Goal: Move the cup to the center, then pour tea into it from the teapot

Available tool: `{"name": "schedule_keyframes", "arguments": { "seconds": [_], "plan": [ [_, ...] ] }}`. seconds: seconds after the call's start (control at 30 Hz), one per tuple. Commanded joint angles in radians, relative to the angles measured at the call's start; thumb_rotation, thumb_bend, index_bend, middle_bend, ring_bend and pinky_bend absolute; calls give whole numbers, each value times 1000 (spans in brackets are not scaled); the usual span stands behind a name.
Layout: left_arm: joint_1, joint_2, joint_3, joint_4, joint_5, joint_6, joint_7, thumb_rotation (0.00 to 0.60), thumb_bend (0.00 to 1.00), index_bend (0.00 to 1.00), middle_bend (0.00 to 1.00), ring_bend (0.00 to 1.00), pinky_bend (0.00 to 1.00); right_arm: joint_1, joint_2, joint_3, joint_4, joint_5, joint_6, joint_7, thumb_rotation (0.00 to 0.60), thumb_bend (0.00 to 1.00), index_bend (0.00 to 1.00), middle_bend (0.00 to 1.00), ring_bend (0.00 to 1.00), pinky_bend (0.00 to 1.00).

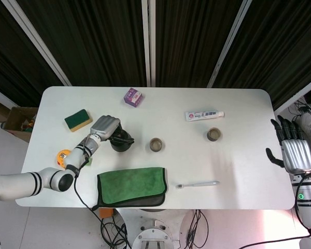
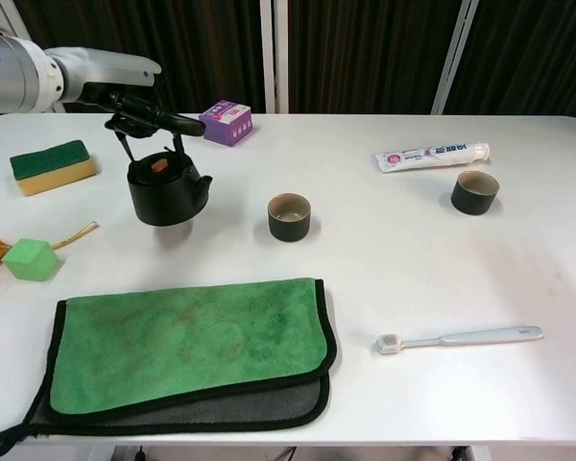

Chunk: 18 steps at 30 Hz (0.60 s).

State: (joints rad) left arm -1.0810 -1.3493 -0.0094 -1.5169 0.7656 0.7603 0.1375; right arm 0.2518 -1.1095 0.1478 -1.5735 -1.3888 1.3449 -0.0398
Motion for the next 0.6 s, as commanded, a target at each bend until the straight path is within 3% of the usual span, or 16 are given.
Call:
{"name": "schedule_keyframes", "arguments": {
  "seconds": [0.03,0.27,0.6],
  "plan": [
    [14,-19,-11,16,10,20,19,145,84,953,925,861,285,-1,0,0,2,0,1,2,600,325,0,0,0,0],
    [75,-103,-46,68,69,165,52,129,122,1000,975,914,360,0,4,1,1,0,-1,3,600,326,0,0,0,0],
    [121,-153,-86,109,107,196,73,167,214,1000,1000,939,390,0,2,-1,-3,1,-3,-4,600,326,0,0,0,0]
  ]
}}
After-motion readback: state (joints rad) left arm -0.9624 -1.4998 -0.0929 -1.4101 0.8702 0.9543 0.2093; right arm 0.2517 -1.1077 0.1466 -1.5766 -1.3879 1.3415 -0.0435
